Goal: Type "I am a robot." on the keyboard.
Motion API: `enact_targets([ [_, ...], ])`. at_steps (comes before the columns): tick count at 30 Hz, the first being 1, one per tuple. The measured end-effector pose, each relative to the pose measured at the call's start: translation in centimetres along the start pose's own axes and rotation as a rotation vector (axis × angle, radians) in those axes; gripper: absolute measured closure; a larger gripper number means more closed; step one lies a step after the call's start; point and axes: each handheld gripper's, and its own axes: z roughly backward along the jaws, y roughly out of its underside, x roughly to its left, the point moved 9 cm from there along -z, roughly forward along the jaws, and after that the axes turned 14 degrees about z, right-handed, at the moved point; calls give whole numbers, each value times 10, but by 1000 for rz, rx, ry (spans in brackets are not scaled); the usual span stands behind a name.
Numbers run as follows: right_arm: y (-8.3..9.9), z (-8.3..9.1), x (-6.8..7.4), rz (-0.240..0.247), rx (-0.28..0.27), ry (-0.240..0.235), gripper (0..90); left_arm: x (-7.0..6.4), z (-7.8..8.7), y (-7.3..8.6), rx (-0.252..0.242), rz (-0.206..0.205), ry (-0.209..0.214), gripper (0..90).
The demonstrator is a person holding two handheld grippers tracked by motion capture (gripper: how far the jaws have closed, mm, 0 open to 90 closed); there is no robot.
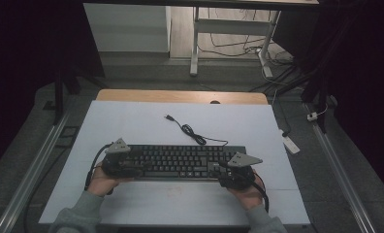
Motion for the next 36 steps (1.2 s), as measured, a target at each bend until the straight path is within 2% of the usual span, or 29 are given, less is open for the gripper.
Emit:
enact_targets([
  [7,0,-1,0,1,1,-2,494,-7,-4,1,3,-13,8,384],
  [13,0,-1,0,-1,2,-2,494,-15,-16,8,39,-54,10,457],
  [16,0,-1,0,1,1,-2,494,-19,-21,12,57,-77,11,553],
  [23,1,-1,0,2,9,-2,494,-22,-30,19,99,-101,9,815],
  [26,1,-1,0,4,9,-1,494,-22,-34,22,118,-103,9,885],
  [36,2,-2,0,3,12,0,494,-21,-46,31,162,-116,-10,890],
])
